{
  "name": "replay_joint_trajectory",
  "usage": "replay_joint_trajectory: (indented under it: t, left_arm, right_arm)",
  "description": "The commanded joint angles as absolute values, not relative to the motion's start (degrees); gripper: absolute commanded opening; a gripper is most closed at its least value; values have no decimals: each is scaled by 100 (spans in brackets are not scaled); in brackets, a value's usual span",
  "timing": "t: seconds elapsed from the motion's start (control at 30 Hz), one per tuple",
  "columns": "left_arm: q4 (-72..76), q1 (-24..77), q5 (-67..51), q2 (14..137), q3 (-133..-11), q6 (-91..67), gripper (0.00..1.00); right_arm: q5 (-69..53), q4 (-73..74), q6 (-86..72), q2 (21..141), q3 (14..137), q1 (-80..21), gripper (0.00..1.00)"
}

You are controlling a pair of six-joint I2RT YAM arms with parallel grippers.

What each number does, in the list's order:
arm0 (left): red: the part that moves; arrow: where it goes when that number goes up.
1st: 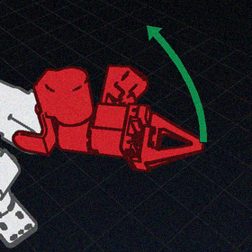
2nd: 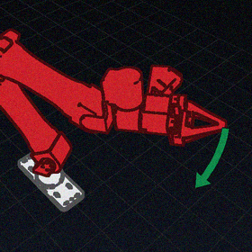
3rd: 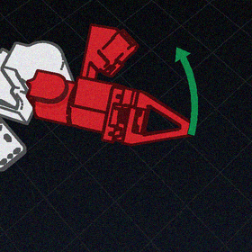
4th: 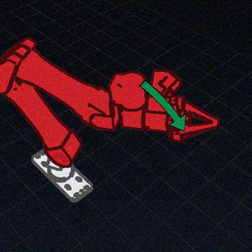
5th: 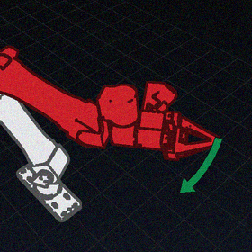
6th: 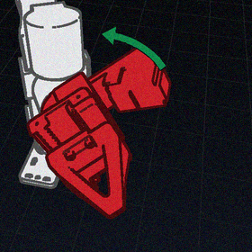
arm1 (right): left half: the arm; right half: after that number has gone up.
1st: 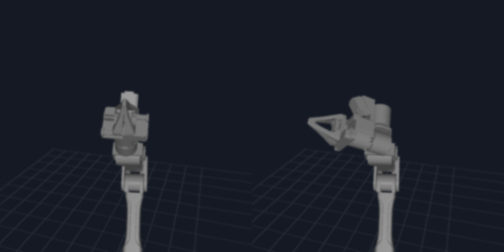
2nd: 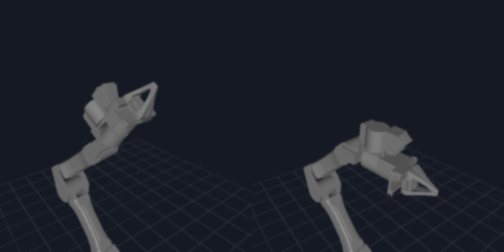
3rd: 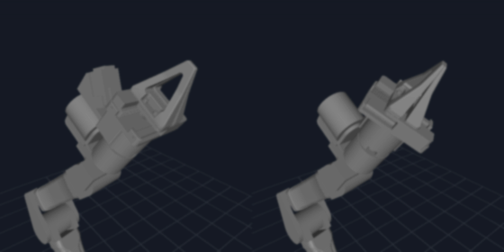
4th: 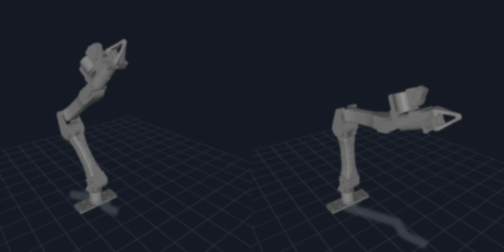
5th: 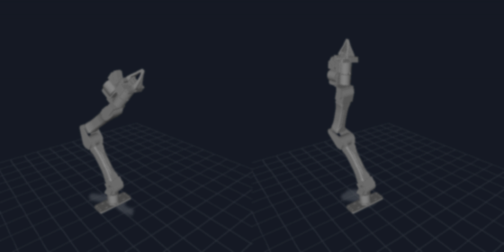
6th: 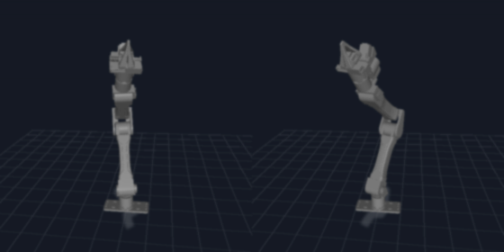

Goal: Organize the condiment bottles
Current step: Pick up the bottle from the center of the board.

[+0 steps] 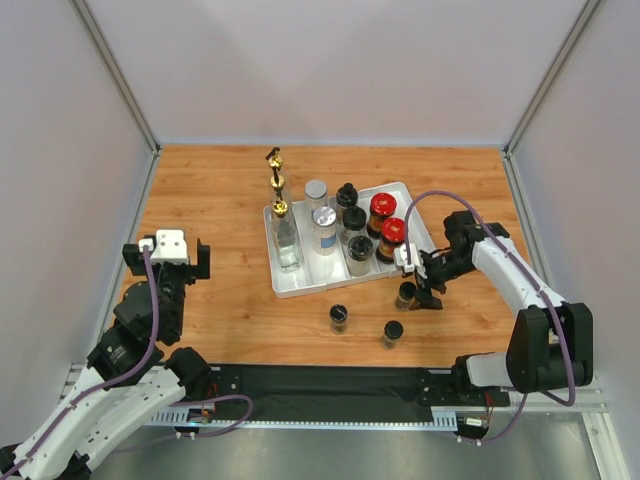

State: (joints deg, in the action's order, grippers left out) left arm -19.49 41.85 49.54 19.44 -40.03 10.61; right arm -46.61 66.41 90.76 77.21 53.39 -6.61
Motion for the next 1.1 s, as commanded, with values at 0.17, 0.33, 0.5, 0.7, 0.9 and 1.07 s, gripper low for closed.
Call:
replay_joint_trajectory:
  t: [0.17,0.33,0.5,0.7,0.9,1.07]
  left_arm:
    - [-1872,4148,4904,2021,-3999,1081,100]
    - [-1872,4157,4904,2013,-3999,1072,100]
    - [-1863,4148,4904,2013,-3999,1081,100]
    - [-1872,4148,4913,1995,-3999,1072,100]
    - [-1872,4148,4913,1986,-3990,1072,100]
    - [-1872,4148,4887,1986,-3999,1072,100]
  right_arm:
    - [-4667,6161,8930,7866,5142,-808,77]
    - [-4641,6196,8921,7901,5098,-826,61]
    - [-4632,6266,8921,7831,5080,-835,44]
    - [-4544,6275,8596,7498,5106,-835,22]
    - [-4500,6442,8078,6988,5273,-756,16]
    - [-4386,6425,7331,6566,5545,-502,13]
